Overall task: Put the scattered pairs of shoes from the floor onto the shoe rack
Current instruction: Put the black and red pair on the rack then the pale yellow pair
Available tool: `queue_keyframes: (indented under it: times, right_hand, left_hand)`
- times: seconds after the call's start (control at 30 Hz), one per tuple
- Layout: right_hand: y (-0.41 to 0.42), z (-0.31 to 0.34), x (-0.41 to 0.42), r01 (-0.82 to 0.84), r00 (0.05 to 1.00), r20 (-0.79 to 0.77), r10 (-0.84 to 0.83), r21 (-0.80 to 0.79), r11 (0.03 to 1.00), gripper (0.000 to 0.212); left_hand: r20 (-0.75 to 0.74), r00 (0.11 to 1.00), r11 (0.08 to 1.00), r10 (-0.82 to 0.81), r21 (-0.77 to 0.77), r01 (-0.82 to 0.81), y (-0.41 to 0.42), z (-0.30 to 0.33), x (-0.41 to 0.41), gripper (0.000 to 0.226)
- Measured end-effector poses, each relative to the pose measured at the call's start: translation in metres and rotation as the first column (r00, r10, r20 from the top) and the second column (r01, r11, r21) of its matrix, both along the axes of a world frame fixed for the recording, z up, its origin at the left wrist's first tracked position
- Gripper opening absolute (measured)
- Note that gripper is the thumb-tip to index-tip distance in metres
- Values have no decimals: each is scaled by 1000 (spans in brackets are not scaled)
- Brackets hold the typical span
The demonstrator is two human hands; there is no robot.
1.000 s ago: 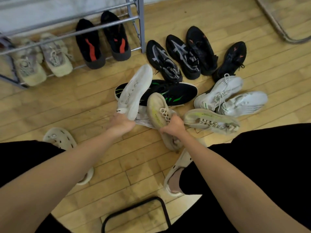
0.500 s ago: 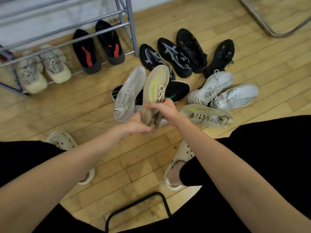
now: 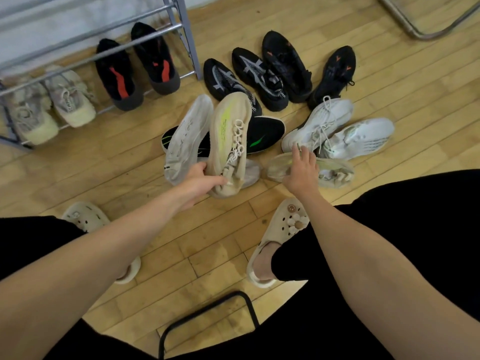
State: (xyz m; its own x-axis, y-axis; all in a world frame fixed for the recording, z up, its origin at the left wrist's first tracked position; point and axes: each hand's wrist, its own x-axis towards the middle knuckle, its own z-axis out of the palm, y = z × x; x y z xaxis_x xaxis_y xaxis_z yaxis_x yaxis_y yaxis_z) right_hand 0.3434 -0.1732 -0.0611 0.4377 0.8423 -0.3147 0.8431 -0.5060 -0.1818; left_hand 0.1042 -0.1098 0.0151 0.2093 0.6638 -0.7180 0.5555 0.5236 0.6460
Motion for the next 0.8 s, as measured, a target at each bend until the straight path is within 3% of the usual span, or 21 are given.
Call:
queue_keyframes:
  times: [0.13, 0.3, 0.5, 0.67, 0.8]
  right_hand:
    - [-14, -17, 10, -89, 985, 137, 106, -124, 988, 101]
    - [-9, -22, 6, -119, 957, 241, 162, -181, 976, 100]
    - [14, -16, -4, -134, 952, 261, 159, -111, 985, 76]
    - [31, -7, -6, -91, 968, 227, 111, -95, 991, 56]
    - [33, -3, -2, -30, 976, 220, 12, 78, 997, 32]
  left_hand:
    - [47, 998, 995, 45, -94, -40, 3, -8, 0, 69]
    - [113, 986, 981, 121, -165, -102, 4, -12, -2, 68]
    - [138, 977, 978, 161, -153, -140, 7, -7, -7, 58]
    - [109, 975, 976, 193, -122, -179, 12, 2, -19, 67]
    - [122, 965, 968, 234, -122, -219, 13, 13, -30, 74]
